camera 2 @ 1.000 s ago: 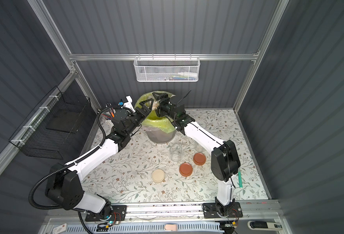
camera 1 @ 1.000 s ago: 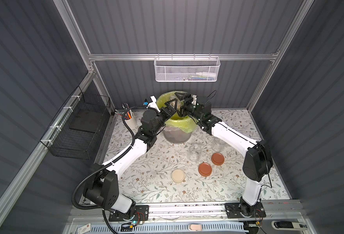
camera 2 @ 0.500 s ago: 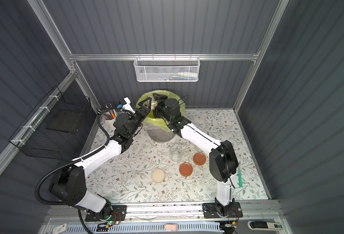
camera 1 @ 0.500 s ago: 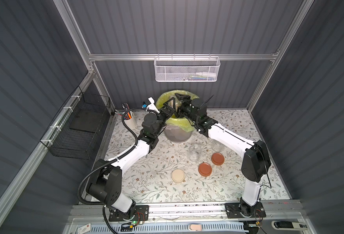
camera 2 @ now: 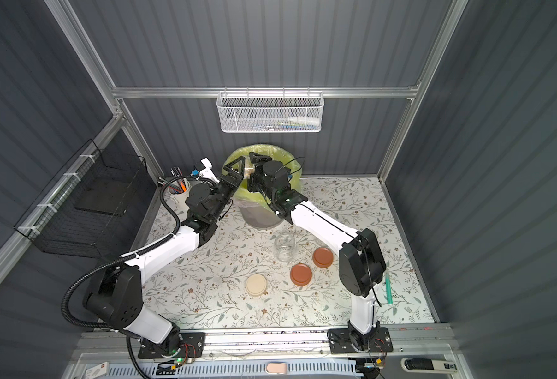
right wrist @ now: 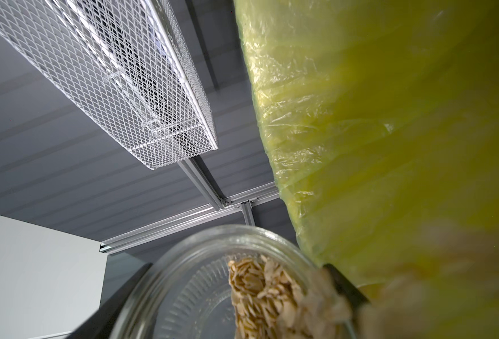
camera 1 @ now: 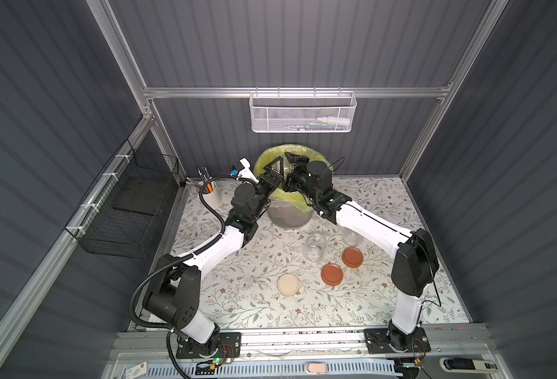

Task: Empty expired oatmeal from jars
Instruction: Pour the expired oatmeal into the trash bin.

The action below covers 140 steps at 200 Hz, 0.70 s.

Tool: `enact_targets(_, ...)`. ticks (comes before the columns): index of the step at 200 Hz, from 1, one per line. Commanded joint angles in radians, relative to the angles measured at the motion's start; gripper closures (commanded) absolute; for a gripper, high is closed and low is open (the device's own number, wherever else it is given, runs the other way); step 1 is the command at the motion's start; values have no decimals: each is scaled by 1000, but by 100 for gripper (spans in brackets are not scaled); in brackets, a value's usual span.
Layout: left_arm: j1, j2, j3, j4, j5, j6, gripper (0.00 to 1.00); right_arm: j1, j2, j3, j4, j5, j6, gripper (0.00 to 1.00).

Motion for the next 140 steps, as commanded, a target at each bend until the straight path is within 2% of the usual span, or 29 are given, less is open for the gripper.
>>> enact_targets(1, -7, -11, 30, -104, 14, -18, 0, -16, 5, 69, 2, -30, 11, 47)
enact_targets(61, -7, -16, -2, -105, -9, -29, 0, -18, 11, 83, 22, -24, 25, 48)
enact_targets(89, -7, 6, 39, -115, 2, -21, 0, -19, 22, 84, 42, -31, 39, 48)
enact_targets(140, -6, 11, 62, -162, -25, -113, 0, -20, 26, 96, 45, -32, 47, 49)
